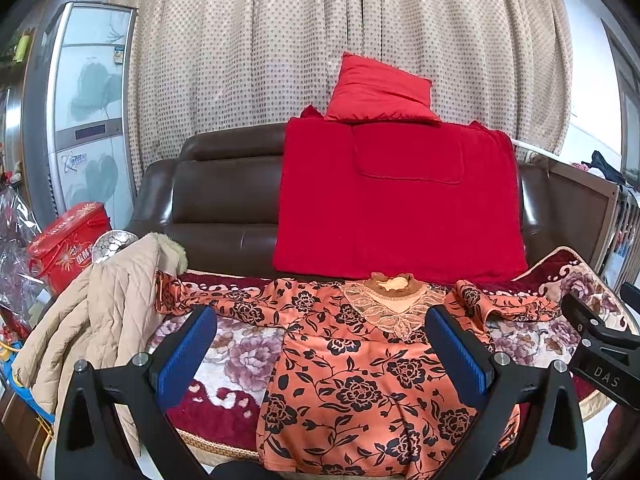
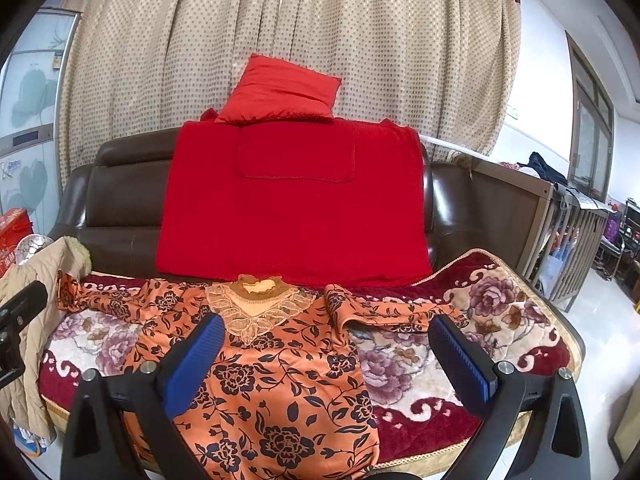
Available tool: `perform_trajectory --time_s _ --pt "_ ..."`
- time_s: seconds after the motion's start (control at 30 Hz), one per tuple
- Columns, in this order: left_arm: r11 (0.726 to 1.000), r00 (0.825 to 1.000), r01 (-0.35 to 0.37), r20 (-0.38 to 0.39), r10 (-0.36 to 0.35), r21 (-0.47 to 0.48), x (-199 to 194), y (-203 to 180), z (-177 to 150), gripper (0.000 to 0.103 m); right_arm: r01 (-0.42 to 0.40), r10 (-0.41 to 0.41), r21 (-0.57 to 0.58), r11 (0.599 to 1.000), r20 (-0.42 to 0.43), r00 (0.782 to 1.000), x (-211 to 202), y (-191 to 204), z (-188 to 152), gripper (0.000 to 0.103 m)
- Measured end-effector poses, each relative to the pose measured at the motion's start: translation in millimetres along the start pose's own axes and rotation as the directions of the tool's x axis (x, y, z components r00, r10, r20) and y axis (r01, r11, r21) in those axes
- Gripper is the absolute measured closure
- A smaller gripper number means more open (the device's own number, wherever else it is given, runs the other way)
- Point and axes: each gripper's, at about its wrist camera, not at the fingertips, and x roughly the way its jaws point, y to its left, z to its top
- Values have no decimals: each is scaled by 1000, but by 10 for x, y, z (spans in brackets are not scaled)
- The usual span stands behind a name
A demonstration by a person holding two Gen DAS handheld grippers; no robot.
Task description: Fold small clothes
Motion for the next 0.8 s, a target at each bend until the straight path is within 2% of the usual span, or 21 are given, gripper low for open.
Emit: perform_trajectory --time_s 0.43,0.63,0.8 --pt "1000 999 2 -53 -2 4 321 -38 -52 0 33 -32 -41 999 41 999 198 61 -39 0" --pt "1000 997 11 -80 -11 -4 489 -33 -106 0 38 -37 -39 999 18 999 324 60 -57 0" --pt "1000 998 14 -66 -14 0 539 -47 -112 0 38 -37 -39 999 6 999 415 68 -54 0"
